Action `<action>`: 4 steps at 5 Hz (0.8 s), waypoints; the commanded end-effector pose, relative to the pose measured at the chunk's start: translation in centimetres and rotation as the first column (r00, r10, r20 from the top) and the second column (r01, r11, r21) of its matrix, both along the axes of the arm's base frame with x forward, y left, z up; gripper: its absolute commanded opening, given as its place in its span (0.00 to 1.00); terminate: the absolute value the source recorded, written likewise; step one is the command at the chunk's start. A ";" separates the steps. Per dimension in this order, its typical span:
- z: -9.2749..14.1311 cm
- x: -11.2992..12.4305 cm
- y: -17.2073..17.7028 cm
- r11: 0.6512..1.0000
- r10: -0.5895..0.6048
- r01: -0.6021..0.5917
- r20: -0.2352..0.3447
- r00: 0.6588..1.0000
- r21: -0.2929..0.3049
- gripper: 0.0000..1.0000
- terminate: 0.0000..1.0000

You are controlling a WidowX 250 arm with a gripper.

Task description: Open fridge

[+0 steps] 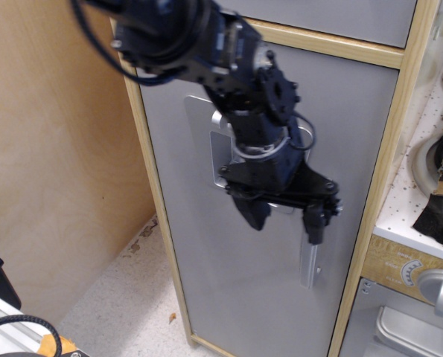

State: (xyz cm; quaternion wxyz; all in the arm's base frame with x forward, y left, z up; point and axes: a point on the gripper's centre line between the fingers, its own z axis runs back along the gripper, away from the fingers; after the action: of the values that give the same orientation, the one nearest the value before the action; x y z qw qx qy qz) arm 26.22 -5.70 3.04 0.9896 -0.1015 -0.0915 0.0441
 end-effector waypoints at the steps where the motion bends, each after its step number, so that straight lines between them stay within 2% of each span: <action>1: 0.5 3.3 -2.9 0.999 -0.030 0.028 0.081 0.996 0.020 1.00 0.00; 3: -0.1 4.8 -1.5 0.997 -0.043 0.035 0.122 0.992 0.069 1.00 0.00; 4: -0.2 4.9 -1.4 0.998 -0.037 0.031 0.114 0.993 0.056 1.00 0.00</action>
State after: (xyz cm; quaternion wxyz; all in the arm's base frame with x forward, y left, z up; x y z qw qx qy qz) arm 30.17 -6.75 1.44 0.9889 -0.0740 -0.1262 0.0268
